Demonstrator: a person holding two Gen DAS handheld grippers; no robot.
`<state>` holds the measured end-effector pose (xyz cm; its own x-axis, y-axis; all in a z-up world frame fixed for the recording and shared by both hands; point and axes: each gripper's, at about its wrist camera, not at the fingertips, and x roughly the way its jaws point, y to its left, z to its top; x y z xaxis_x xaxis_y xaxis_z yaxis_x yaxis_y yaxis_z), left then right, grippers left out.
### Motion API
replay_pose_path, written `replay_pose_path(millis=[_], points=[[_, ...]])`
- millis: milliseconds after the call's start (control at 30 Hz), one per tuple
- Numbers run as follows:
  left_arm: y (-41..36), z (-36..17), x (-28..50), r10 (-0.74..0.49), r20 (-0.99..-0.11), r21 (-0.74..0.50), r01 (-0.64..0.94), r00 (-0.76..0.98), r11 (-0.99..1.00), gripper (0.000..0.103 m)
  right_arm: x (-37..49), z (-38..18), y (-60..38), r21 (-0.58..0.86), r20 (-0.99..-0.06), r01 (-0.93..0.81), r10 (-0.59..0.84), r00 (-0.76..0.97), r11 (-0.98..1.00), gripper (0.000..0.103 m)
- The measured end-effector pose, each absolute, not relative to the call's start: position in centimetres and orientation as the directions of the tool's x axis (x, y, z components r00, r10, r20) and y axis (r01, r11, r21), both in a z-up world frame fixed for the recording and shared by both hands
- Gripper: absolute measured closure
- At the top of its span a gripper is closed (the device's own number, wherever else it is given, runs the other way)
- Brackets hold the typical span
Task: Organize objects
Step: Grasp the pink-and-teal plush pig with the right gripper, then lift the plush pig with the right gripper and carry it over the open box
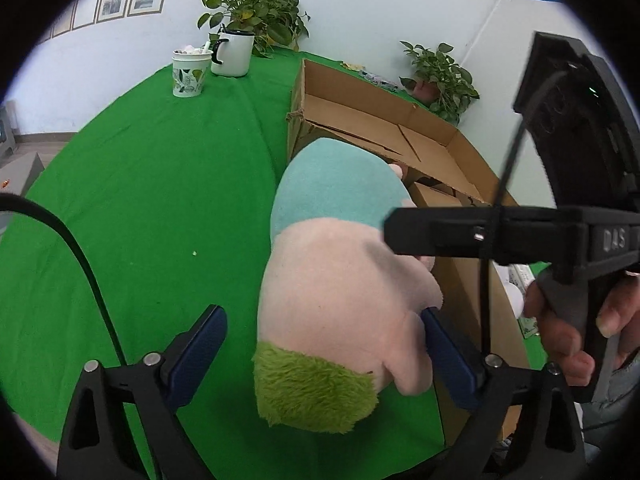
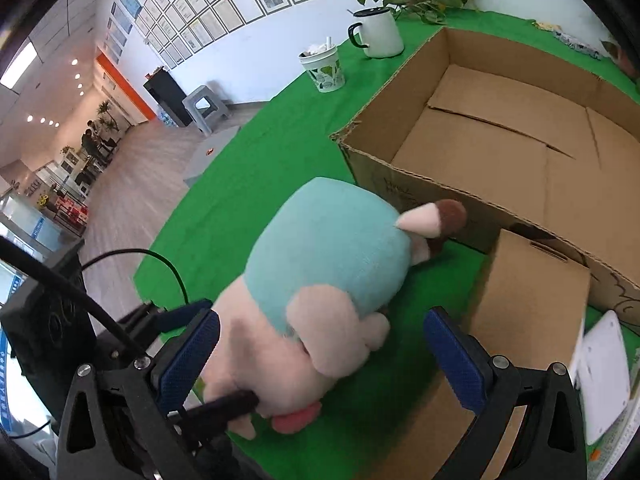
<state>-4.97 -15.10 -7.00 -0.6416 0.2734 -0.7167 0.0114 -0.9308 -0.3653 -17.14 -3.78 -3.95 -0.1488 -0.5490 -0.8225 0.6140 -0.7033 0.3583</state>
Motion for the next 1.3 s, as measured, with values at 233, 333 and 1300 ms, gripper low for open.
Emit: replay_pose_path(millis=[233,333,1300], points=[[-15.2,-7.5,-4.6,0.325,-0.704,-0.407,-0.015,-0.632,-0.913,0.028,-17.1,-5.1,-6.7,0.338,-0.841,0.608,-0.521,-0.147,-0.718,0.000],[-14.7,-7.5,-4.4,0.315,-0.705,-0.396,-0.016,-0.635,-0.918,0.030,-17.3,-5.5,-7.1,0.321,-0.850,0.575,-0.497,-0.175,-0.752,0.000],[-10.2,-0.8,-1.7,0.120,-0.640,-0.183,-0.002,-0.759,-0.983,0.046,-13.6,0.6,-4.7,0.244,-0.731,0.589,-0.545,-0.410,-0.771,0.039]])
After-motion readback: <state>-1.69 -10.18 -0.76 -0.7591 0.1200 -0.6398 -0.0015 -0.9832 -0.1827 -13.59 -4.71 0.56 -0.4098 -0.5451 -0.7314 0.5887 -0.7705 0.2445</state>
